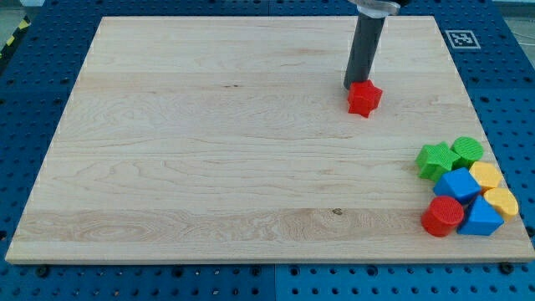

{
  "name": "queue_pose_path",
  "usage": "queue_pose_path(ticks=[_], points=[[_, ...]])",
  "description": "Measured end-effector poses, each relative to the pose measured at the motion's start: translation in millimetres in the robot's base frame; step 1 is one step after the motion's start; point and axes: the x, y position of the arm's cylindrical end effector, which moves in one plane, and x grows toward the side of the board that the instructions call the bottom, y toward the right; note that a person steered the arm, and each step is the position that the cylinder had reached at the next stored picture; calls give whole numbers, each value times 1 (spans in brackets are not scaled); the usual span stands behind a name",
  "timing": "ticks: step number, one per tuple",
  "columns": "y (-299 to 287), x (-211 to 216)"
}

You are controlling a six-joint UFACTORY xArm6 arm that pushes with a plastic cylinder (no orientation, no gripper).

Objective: Move the red star into the group of blocks

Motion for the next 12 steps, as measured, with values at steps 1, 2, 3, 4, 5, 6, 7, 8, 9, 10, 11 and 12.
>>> queue_pose_path(ticks=[1,2,3,4,5,6,7,8,9,10,11,12], points=[[0,17],[0,34],[16,36],[28,51],[27,72],[27,85],[25,98],[25,113],[17,119],[-17,119],[-25,126],[-1,135]])
